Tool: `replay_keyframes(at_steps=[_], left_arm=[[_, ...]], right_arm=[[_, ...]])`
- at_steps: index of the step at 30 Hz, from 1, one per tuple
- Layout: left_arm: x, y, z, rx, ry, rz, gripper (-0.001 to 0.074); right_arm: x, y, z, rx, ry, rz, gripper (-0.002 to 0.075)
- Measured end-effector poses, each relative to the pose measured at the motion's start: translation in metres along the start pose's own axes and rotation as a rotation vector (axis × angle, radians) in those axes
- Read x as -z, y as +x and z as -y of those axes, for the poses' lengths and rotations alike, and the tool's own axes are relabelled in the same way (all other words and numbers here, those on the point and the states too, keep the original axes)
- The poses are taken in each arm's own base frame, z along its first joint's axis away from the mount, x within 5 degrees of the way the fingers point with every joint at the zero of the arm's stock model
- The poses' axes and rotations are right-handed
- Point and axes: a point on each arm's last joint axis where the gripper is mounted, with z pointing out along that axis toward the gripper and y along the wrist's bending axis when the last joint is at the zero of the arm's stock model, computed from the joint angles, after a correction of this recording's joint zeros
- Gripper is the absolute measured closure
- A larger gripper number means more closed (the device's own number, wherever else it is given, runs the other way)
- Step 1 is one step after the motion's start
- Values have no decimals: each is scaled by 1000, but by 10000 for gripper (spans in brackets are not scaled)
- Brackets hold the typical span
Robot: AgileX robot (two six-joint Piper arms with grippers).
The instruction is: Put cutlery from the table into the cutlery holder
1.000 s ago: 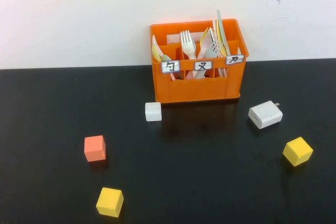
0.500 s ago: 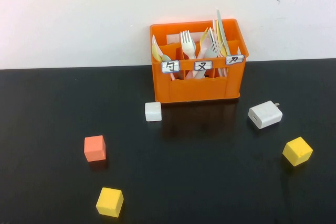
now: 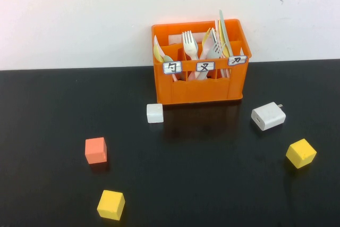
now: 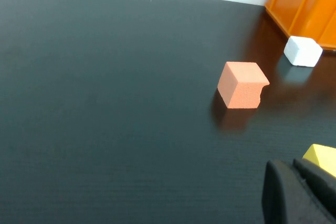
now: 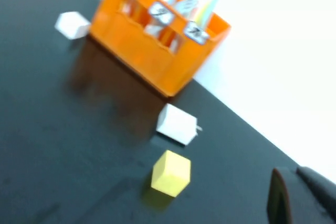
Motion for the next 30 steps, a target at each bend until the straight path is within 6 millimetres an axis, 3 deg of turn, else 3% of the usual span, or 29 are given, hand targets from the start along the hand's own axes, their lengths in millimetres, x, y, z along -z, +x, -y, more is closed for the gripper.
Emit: replay_keyframes(at_steps=[7, 11, 30], left_arm=[[0, 0, 0, 0, 0, -2, 736], [0, 0, 0, 0, 0, -2, 736], [0, 0, 0, 0, 0, -2, 736]], right_arm=[[-26, 51, -21, -113, 86, -45, 728], [-33, 70, -28, -161, 126, -67, 728], [-34, 75, -35, -263, 83, -109, 728]])
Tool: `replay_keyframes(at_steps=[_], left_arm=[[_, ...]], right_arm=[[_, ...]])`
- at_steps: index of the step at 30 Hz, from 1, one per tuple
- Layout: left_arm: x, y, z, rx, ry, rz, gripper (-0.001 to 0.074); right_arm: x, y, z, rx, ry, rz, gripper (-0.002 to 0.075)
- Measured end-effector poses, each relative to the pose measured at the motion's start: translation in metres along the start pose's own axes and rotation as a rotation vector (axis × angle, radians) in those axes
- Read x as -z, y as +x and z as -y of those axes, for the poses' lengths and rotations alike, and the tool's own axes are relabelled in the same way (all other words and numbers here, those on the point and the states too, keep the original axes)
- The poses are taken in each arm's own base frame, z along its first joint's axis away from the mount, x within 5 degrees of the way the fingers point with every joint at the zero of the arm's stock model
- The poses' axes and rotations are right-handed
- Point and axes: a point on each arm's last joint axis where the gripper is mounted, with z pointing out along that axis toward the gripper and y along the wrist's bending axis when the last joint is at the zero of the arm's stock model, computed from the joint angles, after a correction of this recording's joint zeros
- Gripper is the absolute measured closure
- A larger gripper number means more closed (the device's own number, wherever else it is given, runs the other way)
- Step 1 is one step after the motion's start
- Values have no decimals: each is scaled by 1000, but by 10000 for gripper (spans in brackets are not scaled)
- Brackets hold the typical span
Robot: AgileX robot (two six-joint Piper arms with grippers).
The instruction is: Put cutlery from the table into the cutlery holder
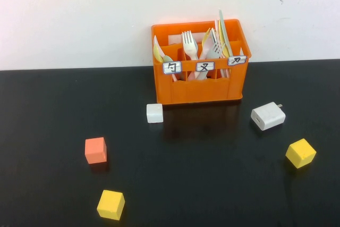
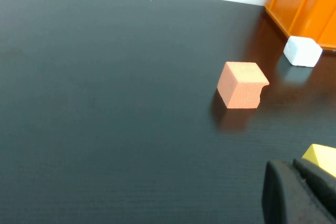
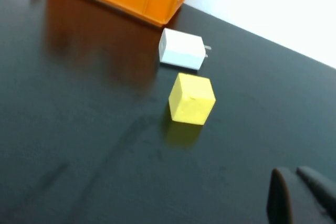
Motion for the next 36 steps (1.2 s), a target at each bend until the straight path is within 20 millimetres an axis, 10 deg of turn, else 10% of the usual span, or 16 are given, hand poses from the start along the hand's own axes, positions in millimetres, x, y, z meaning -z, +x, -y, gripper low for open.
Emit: replay_keyframes(at_steps=[36], left_arm=[[0, 0, 0, 0, 1, 2, 736]], right_arm=[[3, 8, 16, -376, 196, -75, 728]])
